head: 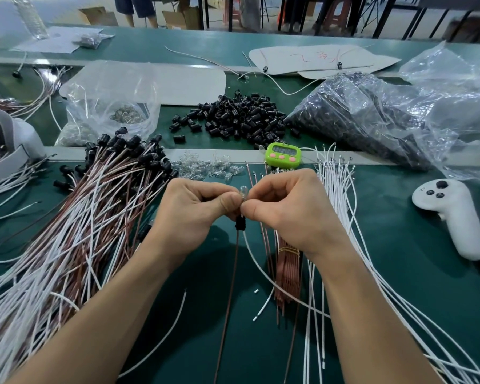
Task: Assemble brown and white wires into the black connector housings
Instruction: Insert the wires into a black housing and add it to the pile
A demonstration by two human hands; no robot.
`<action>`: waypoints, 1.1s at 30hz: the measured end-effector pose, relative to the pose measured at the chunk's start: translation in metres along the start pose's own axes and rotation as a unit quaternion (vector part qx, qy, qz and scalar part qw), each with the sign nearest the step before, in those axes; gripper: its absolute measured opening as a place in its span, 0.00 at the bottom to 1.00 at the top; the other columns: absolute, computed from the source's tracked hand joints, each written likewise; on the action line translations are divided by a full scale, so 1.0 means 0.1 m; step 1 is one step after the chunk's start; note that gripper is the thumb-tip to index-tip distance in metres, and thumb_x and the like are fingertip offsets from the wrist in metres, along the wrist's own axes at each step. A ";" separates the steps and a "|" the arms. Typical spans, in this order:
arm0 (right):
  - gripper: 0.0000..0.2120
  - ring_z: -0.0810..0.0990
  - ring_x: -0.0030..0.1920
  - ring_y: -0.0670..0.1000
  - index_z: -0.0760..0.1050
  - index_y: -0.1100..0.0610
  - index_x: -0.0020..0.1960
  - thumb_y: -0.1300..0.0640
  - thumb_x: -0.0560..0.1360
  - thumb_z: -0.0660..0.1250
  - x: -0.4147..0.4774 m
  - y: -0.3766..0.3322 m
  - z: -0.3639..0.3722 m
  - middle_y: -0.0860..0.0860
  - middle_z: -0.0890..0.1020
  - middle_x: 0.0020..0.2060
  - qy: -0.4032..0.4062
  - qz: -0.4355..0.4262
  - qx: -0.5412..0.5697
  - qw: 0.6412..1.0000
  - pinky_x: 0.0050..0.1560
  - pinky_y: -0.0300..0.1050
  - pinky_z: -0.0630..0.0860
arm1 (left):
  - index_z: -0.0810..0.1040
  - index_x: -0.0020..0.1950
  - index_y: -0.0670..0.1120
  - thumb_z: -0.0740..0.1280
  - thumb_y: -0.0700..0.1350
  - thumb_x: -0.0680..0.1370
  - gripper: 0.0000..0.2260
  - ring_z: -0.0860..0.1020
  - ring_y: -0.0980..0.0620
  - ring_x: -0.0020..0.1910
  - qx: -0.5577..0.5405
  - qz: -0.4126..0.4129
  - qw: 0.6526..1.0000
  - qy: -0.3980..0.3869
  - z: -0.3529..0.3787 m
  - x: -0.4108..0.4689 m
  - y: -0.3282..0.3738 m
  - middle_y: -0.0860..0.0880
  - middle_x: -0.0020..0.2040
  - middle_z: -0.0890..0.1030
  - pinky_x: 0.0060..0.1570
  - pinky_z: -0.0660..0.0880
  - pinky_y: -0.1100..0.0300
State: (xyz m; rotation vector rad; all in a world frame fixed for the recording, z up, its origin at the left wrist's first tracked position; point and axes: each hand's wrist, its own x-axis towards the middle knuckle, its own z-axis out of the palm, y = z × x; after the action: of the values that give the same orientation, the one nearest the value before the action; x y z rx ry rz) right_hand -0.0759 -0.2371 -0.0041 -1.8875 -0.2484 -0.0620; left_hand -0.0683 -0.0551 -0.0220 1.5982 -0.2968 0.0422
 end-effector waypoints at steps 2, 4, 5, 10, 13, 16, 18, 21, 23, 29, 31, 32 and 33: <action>0.02 0.79 0.26 0.45 0.85 0.51 0.36 0.54 0.66 0.77 -0.01 0.00 0.03 0.48 0.84 0.27 0.022 0.010 0.002 1.000 0.29 0.41 0.75 | 0.88 0.40 0.46 0.76 0.42 0.72 0.01 0.82 0.49 0.34 -0.010 0.008 1.000 0.024 0.02 0.00 0.00 0.45 0.34 0.85 0.41 0.80 0.58; 0.02 0.80 0.26 0.47 0.85 0.51 0.36 0.54 0.67 0.77 -0.01 -0.02 0.06 0.49 0.84 0.28 0.028 0.019 0.012 0.999 0.29 0.41 0.75 | 0.88 0.40 0.47 0.76 0.41 0.73 0.03 0.83 0.49 0.34 -0.014 0.019 0.999 0.041 0.03 0.00 0.00 0.45 0.34 0.86 0.41 0.80 0.58; 0.03 0.80 0.25 0.48 0.85 0.52 0.36 0.56 0.68 0.77 -0.01 -0.02 0.07 0.49 0.84 0.28 0.028 0.020 0.025 0.999 0.29 0.40 0.75 | 0.88 0.40 0.48 0.76 0.40 0.73 0.04 0.83 0.49 0.34 -0.014 0.025 0.999 0.045 0.04 0.00 -0.01 0.45 0.34 0.86 0.41 0.80 0.59; 0.03 0.78 0.25 0.50 0.85 0.56 0.36 0.60 0.68 0.77 0.00 -0.02 0.04 0.51 0.84 0.28 0.023 0.020 0.070 0.997 0.28 0.41 0.73 | 0.89 0.40 0.50 0.75 0.40 0.74 0.06 0.83 0.55 0.34 -0.036 0.040 0.997 0.049 0.09 -0.02 0.01 0.49 0.34 0.86 0.39 0.77 0.67; 0.02 0.78 0.25 0.51 0.84 0.57 0.36 0.59 0.66 0.77 0.01 -0.01 0.03 0.53 0.83 0.28 0.026 0.015 0.068 0.997 0.28 0.44 0.74 | 0.89 0.40 0.50 0.74 0.44 0.72 0.03 0.83 0.56 0.34 -0.050 0.039 0.997 0.048 0.10 -0.02 0.02 0.49 0.34 0.86 0.38 0.77 0.68; 0.03 0.77 0.25 0.50 0.84 0.56 0.36 0.59 0.66 0.77 0.01 -0.01 0.01 0.53 0.82 0.26 0.018 0.003 0.054 0.998 0.28 0.44 0.73 | 0.88 0.41 0.49 0.74 0.45 0.71 0.03 0.83 0.56 0.34 -0.051 0.036 0.997 0.042 0.10 -0.03 0.01 0.48 0.34 0.86 0.39 0.77 0.68; 0.03 0.77 0.26 0.49 0.84 0.56 0.36 0.58 0.66 0.77 0.01 -0.01 0.00 0.51 0.82 0.26 0.016 -0.003 0.045 0.999 0.28 0.44 0.73 | 0.88 0.41 0.49 0.74 0.45 0.71 0.03 0.83 0.56 0.34 -0.054 0.033 0.997 0.042 0.10 -0.03 0.01 0.48 0.34 0.86 0.39 0.77 0.68; 0.02 0.77 0.26 0.50 0.84 0.56 0.36 0.58 0.66 0.76 0.00 -0.02 0.01 0.54 0.82 0.26 0.017 -0.001 0.047 0.999 0.29 0.46 0.72 | 0.88 0.40 0.49 0.74 0.44 0.72 0.03 0.83 0.56 0.34 -0.051 0.033 0.997 0.043 0.10 -0.03 0.01 0.48 0.34 0.86 0.39 0.77 0.68; 0.03 0.77 0.25 0.52 0.84 0.56 0.36 0.58 0.66 0.76 0.00 -0.02 0.01 0.56 0.82 0.27 0.015 0.003 0.044 0.999 0.29 0.47 0.72 | 0.89 0.41 0.49 0.75 0.42 0.73 0.03 0.83 0.55 0.34 -0.045 0.032 0.998 0.042 0.09 -0.03 0.00 0.47 0.35 0.86 0.40 0.77 0.67; 0.04 0.76 0.25 0.49 0.84 0.54 0.34 0.58 0.67 0.78 -0.01 -0.03 -0.01 0.50 0.82 0.25 0.016 -0.008 -0.009 1.000 0.28 0.44 0.71 | 0.88 0.41 0.47 0.74 0.40 0.73 0.05 0.84 0.51 0.35 -0.027 0.025 0.999 0.034 0.08 -0.03 0.01 0.46 0.35 0.86 0.42 0.80 0.62; 0.06 0.78 0.26 0.53 0.85 0.53 0.35 0.59 0.68 0.79 -0.02 -0.03 -0.02 0.49 0.83 0.26 0.011 -0.024 -0.051 0.998 0.27 0.46 0.72 | 0.88 0.41 0.46 0.73 0.38 0.74 0.05 0.84 0.52 0.34 0.001 0.027 1.000 0.013 0.07 -0.03 0.01 0.47 0.34 0.86 0.41 0.80 0.62; 0.06 0.80 0.28 0.54 0.85 0.53 0.35 0.59 0.68 0.80 -0.02 -0.03 -0.03 0.49 0.83 0.27 0.008 -0.030 -0.075 0.997 0.28 0.48 0.74 | 0.88 0.42 0.46 0.73 0.37 0.74 0.06 0.84 0.52 0.34 0.016 0.027 1.000 0.004 0.06 -0.03 0.01 0.47 0.34 0.86 0.41 0.80 0.62; 0.06 0.81 0.30 0.54 0.85 0.53 0.35 0.58 0.68 0.81 -0.02 -0.04 -0.03 0.49 0.83 0.28 0.005 -0.035 -0.094 0.995 0.29 0.48 0.76 | 0.88 0.42 0.46 0.73 0.37 0.74 0.06 0.84 0.52 0.34 0.027 0.022 0.999 -0.004 0.04 -0.02 0.01 0.47 0.34 0.86 0.41 0.80 0.62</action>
State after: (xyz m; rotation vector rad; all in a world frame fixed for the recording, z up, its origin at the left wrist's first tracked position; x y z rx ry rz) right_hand -0.0787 -0.2390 0.0002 -2.0644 -0.3105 -0.1473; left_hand -0.0715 -0.0590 -0.0218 1.6465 -0.3400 0.0778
